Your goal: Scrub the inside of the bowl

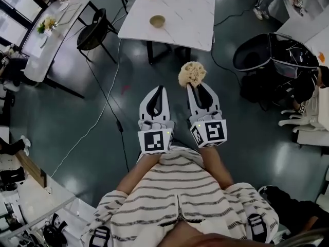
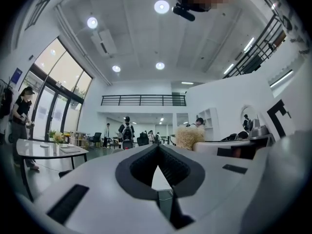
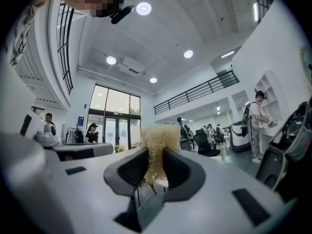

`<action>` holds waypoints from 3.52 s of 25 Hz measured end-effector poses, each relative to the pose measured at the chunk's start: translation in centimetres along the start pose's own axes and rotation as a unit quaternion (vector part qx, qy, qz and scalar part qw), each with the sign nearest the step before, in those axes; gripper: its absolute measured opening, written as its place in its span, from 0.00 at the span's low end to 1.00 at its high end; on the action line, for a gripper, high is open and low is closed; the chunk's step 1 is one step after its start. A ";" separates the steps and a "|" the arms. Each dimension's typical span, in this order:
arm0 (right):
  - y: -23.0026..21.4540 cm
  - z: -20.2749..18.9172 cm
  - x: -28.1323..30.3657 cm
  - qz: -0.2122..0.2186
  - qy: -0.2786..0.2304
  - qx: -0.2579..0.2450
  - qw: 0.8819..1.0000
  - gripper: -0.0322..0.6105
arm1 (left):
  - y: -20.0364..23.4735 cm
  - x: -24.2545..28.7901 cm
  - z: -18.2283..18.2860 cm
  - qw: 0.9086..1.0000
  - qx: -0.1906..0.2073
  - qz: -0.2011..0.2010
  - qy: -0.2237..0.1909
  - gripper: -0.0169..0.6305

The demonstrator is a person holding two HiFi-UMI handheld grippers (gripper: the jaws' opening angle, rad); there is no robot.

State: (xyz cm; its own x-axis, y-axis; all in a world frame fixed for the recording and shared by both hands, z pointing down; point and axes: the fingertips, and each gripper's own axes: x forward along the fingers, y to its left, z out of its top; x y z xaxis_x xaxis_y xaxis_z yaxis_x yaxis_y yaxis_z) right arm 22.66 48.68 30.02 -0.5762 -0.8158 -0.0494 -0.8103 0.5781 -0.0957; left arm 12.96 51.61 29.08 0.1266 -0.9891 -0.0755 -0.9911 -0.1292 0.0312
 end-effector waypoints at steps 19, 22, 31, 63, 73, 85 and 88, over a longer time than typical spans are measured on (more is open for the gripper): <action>0.9 0.3 27.3 -0.049 0.023 -0.003 0.999 0.20 | 19.6 21.0 0.6 0.999 -0.006 -0.051 0.015 0.04; 0.9 0.1 29.8 -0.059 0.032 -0.005 0.998 0.20 | 21.3 22.8 -0.1 0.998 -0.014 -0.060 0.032 0.04; -0.9 -2.0 35.1 -0.064 0.063 -0.008 0.996 0.20 | 24.4 27.6 -3.4 0.996 -0.041 -0.057 0.053 0.04; -13.4 -8.2 48.5 0.007 0.126 0.044 0.991 0.20 | 23.6 47.2 -9.4 0.992 0.005 -0.058 0.112 0.04; -13.3 -10.0 52.3 0.006 0.155 0.043 0.987 0.20 | 25.7 50.3 -11.5 0.987 -0.004 -0.084 0.136 0.04; -13.9 -12.3 54.9 -0.018 0.199 0.039 0.979 0.20 | 28.1 53.2 -14.0 0.980 -0.015 -0.102 0.167 0.04; -14.0 -13.5 55.3 -0.023 0.214 0.045 0.976 0.20 | 28.5 53.7 -15.5 0.976 -0.025 -0.107 0.187 0.04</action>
State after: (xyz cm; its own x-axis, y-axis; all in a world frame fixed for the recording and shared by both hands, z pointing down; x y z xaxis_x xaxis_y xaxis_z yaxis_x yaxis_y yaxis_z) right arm 0.72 -4.29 42.02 -0.5462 -0.7490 0.3751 -0.8352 0.5214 -0.1751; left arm -7.89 -6.28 41.37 0.3450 -0.8947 0.2838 -0.9386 -0.3289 0.1042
